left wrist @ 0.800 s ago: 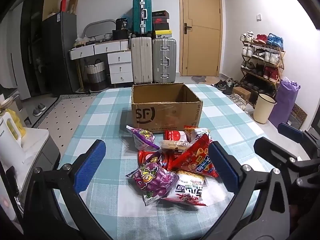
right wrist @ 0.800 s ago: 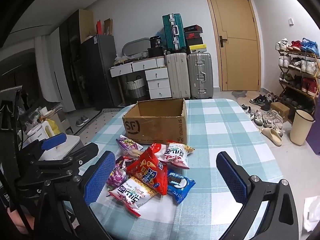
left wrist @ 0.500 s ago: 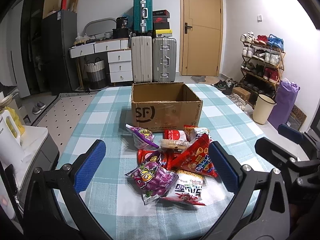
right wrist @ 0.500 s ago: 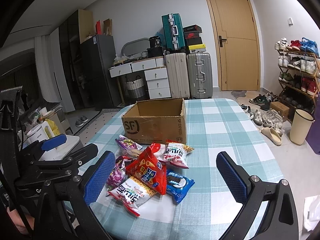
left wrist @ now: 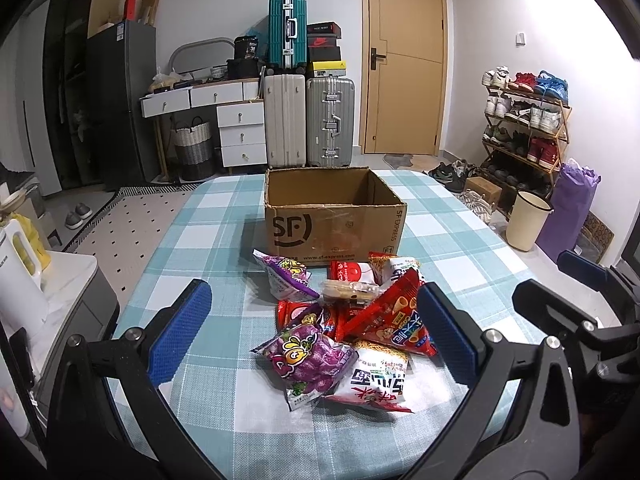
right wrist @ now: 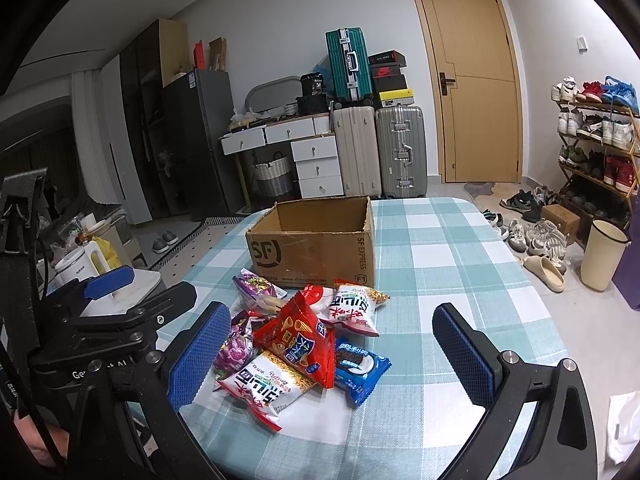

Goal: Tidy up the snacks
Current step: 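Move both tools toward the snack pile in front of the box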

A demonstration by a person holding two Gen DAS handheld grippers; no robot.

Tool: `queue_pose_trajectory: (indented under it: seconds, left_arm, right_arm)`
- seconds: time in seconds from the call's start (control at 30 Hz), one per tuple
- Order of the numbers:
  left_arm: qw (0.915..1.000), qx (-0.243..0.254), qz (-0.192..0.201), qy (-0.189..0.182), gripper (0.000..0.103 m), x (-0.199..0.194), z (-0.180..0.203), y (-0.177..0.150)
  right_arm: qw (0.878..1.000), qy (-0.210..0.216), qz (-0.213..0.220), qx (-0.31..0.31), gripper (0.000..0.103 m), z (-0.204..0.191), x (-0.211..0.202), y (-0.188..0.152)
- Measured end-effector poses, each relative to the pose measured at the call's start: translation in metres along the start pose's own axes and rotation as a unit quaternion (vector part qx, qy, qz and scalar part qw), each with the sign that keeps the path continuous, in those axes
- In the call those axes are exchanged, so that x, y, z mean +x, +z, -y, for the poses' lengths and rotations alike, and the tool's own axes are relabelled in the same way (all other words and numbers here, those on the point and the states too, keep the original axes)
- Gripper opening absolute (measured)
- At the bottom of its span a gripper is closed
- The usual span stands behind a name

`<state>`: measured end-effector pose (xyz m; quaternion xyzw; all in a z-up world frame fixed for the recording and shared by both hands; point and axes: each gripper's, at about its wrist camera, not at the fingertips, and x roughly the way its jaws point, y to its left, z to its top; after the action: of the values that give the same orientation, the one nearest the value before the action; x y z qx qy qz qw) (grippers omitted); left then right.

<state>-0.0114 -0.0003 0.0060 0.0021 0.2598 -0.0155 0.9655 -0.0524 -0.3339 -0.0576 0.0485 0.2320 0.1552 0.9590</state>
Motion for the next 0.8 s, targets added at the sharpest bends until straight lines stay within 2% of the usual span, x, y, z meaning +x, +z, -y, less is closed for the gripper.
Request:
queue_pose_trajectory:
  seconds: [0.2, 0.53, 0.8]
  left_arm:
    - [1.0, 0.001, 0.001, -0.005, 0.102, 0.002, 0.001, 0.0]
    - [0.9999, -0.006, 0.003, -0.013, 0.102, 0.006, -0.006, 0.0]
    - [0.9993, -0.013, -0.003, -0.034, 0.102, 0.02, -0.015, -0.001]
  right_arm:
    - [1.0, -0.004, 0.009, -0.005, 0.103, -0.003, -0.003, 0.001]
    - [0.999, -0.004, -0.032, -0.003, 0.103, -0.001, 0.006, -0.008]
    - [1.0, 0.003, -0.023, -0.012, 0.103, 0.008, 0.021, -0.022]
